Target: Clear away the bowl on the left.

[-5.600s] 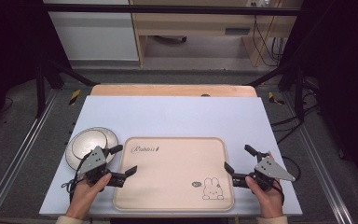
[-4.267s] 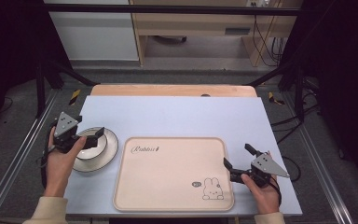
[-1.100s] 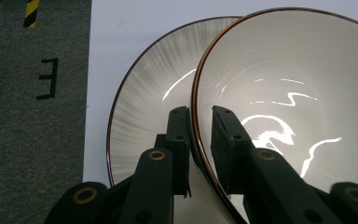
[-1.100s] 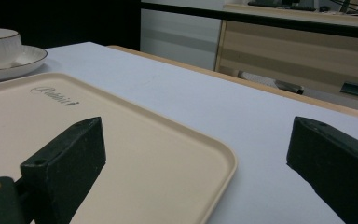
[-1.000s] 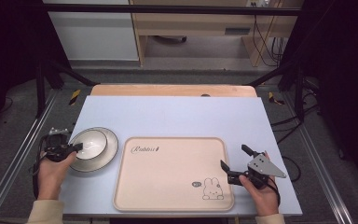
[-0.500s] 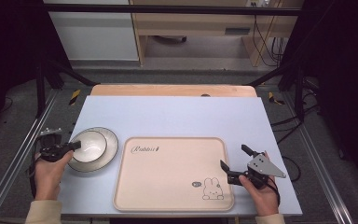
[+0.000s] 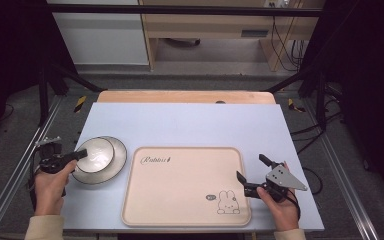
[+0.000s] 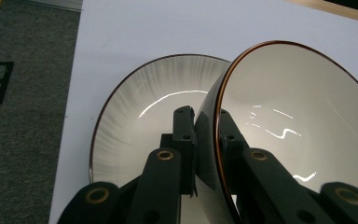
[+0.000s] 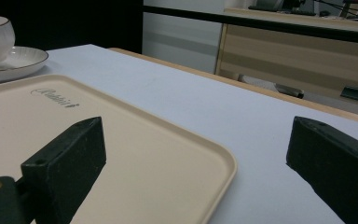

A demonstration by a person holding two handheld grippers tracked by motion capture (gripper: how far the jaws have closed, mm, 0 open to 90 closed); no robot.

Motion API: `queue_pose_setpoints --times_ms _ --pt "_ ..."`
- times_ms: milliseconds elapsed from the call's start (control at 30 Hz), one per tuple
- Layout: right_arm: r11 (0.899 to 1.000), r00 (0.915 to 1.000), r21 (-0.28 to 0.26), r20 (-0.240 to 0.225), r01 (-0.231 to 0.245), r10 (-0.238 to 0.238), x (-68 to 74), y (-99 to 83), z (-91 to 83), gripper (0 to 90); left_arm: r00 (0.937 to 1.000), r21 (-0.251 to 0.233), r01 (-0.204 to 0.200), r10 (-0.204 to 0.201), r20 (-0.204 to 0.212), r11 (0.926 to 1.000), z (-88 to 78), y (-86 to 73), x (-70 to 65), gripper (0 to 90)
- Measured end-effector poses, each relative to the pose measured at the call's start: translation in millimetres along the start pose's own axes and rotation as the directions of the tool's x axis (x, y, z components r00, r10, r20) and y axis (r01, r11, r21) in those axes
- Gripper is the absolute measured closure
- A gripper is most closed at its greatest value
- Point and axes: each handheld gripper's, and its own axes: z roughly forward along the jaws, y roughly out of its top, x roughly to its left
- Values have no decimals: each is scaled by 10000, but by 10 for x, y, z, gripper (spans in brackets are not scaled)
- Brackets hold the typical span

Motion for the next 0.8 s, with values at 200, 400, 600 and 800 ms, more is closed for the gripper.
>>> queue_pose_setpoints --times_ms 200,400,600,800 --pt "9999 10000 -138 4 -8 9 -18 -7 -5 51 9989 -75 -146 150 455 9999 28 16 -151 818" --pt "9997 9998 -175 -31 188 -188 2 -9 10 53 9959 -87 -523 528 729 9986 54 34 -304 818" --pt "9997 9998 -183 -23 173 -173 -3 -13 8 54 9939 -135 -602 612 913 9981 50 45 -367 818" --pt "9995 9997 -197 -8 226 -226 -3 -14 10 54 9920 -92 -793 799 981 9968 60 50 -438 818"
